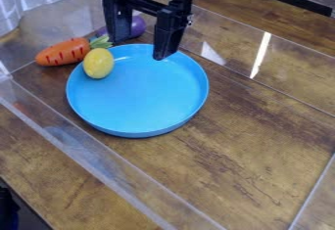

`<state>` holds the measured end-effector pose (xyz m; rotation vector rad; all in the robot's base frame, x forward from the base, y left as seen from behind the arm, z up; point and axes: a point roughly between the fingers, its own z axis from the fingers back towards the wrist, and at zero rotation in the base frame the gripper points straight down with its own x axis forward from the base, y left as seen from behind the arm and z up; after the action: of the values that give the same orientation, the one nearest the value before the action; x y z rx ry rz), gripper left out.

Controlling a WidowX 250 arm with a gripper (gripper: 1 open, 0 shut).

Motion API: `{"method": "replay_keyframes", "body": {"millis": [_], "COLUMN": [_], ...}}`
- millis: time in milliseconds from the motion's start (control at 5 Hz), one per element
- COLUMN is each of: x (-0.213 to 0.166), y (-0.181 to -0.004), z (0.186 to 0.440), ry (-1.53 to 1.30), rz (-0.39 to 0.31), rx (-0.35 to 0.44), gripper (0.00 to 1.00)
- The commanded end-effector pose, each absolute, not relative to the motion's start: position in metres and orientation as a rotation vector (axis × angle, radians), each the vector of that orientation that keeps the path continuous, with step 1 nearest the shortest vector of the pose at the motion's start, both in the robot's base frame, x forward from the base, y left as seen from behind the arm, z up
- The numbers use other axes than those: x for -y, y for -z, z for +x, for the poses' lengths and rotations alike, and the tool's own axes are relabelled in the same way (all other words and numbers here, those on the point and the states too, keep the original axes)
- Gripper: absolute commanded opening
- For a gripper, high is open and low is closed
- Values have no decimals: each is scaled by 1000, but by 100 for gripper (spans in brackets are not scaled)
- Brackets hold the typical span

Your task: Put the carrot on the blue tray

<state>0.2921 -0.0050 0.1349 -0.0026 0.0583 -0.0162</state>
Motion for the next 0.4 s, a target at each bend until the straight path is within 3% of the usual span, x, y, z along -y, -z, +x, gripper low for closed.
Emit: {"method": "replay_keyframes", "body": {"millis": [0, 200], "x": [6, 7], "y": [-132, -130], "z": [289, 285], "ry": [72, 128], "rz": [-2, -1], "rx": [-73, -88], "gripper": [100, 100]}}
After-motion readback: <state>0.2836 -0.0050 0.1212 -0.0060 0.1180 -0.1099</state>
